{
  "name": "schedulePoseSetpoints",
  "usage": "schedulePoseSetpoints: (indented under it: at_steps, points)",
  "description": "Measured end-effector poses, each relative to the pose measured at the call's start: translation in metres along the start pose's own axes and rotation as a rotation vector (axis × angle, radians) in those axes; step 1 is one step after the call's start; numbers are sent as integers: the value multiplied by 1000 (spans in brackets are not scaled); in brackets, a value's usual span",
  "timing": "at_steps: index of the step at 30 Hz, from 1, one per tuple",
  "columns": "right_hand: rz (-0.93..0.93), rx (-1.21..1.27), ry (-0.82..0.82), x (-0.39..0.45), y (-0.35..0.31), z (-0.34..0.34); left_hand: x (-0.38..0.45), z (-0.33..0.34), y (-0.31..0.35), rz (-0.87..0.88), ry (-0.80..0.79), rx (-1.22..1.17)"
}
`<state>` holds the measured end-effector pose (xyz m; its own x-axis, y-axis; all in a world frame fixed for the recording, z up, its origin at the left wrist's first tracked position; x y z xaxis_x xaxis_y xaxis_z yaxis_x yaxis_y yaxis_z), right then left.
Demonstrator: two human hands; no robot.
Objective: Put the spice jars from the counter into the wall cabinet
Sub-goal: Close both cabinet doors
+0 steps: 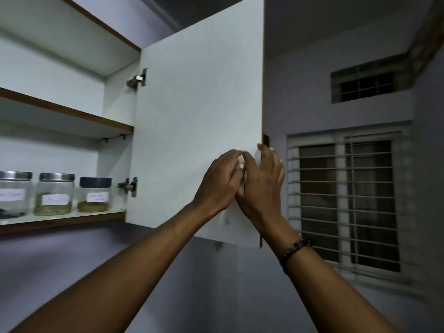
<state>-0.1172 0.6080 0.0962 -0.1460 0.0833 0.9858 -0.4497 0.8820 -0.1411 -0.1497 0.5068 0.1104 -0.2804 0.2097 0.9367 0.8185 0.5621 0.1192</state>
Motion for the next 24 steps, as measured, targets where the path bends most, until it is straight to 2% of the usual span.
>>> schedulePoseSetpoints:
  at_steps: [5, 9, 16, 21, 24]
  points:
    - [227, 537, -222, 0, 25, -4, 3, 25, 18, -35, -37, 76]
    - [299, 662, -170, 0, 22, -9, 4, 23, 21, -48, -50, 72]
    - [205, 787, 2, -8, -34, -32, -6, -32, 30, 61, 52, 72]
    - [18, 931, 32, -15, -105, -35, -29, -108, 19, 122, 122, -34]
    - [-58, 1033, -31, -19, -152, -22, -46, -161, 4, 89, 106, -104]
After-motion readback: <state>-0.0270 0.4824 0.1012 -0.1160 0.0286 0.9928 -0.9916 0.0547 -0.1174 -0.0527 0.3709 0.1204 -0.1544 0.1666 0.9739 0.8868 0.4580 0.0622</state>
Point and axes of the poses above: each hand's wrist, its own x-axis towards the middle knuckle, its own z-axis out of the palm, y = z × x, the point moved 4 cm from there along x, towards the middle knuckle, and after that the axes turned 11 degrees about x, right-handed, at the moved point
